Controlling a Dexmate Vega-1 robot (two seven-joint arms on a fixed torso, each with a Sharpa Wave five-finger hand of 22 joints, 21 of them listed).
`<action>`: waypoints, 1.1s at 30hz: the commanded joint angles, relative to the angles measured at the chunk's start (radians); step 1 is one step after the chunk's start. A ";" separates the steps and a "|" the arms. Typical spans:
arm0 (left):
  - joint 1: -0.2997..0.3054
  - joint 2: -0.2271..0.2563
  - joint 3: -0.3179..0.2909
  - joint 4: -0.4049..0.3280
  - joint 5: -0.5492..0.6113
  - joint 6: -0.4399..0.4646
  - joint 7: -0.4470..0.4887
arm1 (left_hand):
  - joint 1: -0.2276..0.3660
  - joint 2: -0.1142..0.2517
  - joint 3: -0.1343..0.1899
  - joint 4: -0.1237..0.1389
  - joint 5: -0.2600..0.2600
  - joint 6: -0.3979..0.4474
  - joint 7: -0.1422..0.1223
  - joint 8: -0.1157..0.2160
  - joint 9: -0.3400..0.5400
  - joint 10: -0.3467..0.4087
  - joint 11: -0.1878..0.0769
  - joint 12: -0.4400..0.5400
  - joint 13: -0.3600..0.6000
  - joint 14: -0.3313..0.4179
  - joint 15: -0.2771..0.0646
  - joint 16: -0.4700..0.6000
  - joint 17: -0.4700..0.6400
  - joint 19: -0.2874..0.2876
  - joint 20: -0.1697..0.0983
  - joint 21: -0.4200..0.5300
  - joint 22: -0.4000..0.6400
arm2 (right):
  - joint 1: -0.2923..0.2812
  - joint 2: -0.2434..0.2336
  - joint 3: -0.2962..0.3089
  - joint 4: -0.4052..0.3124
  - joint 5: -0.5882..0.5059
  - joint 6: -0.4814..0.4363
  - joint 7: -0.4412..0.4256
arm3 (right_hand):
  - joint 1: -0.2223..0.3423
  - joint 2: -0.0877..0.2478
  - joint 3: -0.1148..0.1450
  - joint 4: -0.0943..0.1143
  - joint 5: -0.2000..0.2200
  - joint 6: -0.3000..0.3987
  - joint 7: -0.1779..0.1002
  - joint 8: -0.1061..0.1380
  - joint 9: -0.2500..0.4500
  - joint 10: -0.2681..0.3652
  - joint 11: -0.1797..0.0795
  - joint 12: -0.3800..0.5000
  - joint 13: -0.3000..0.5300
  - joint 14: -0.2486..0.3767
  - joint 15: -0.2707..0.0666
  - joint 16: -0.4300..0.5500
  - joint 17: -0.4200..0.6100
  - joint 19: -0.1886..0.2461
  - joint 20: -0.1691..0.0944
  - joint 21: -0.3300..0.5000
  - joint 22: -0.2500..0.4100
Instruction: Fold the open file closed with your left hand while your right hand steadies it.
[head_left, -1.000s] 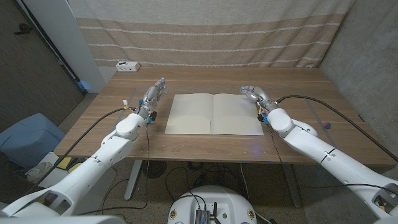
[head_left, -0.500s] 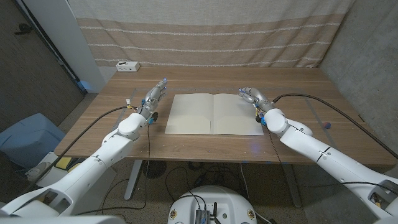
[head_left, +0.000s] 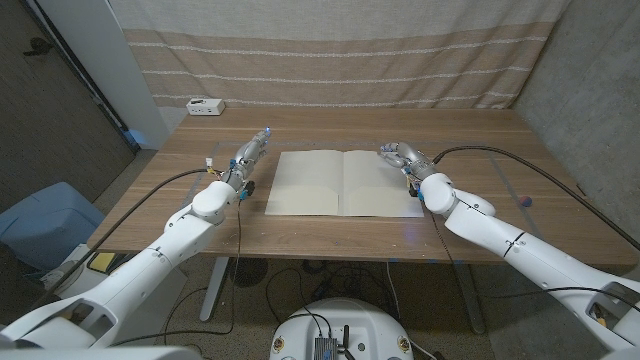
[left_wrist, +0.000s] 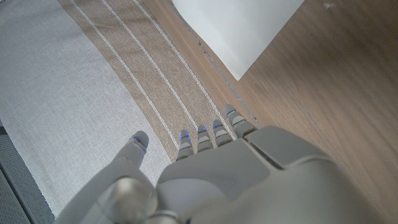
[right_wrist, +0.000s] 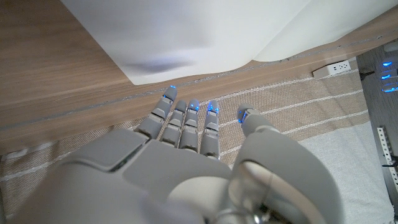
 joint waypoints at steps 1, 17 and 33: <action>-0.006 0.018 0.012 -0.009 0.049 0.009 0.017 | -0.002 0.010 0.003 -0.008 0.006 0.009 -0.001 0.002 0.005 0.005 0.003 0.004 0.003 -0.005 -0.008 -0.002 0.002 0.004 -0.004 0.000 0.004 | 0.016 0.002 -0.040 -0.002 -0.082 -0.047 0.012 | 0.017 -0.002 0.010 -0.003 0.009 0.014 -0.003 0.006 0.001 0.000 -0.010 -0.003 0.004 -0.001 -0.006 -0.006 -0.001 0.003 -0.009 -0.004 0.002; -0.044 0.042 0.044 0.002 0.151 0.029 0.034 | -0.001 0.011 0.004 -0.009 0.006 0.017 0.001 0.002 0.005 0.012 -0.001 0.004 0.003 -0.004 -0.009 -0.002 0.001 0.004 -0.004 -0.001 0.004 | 0.016 0.007 -0.063 0.005 -0.141 -0.100 0.016 | 0.031 -0.001 0.018 -0.013 0.007 0.014 -0.011 0.001 0.002 -0.011 -0.024 -0.008 0.004 -0.014 -0.019 -0.013 -0.004 -0.001 -0.016 -0.013 0.002; -0.090 0.059 0.085 0.002 0.252 0.105 0.052 | 0.001 0.013 0.005 -0.012 0.005 0.023 -0.005 0.001 0.005 0.016 -0.011 0.003 0.003 0.001 -0.016 -0.001 0.001 -0.003 0.000 -0.006 0.003 | 0.053 0.018 -0.102 0.034 -0.156 -0.164 0.097 | 0.047 -0.004 0.019 -0.020 -0.002 -0.076 -0.058 -0.026 0.003 -0.107 -0.066 -0.034 0.004 -0.077 -0.047 -0.040 -0.008 -0.023 -0.033 -0.046 0.003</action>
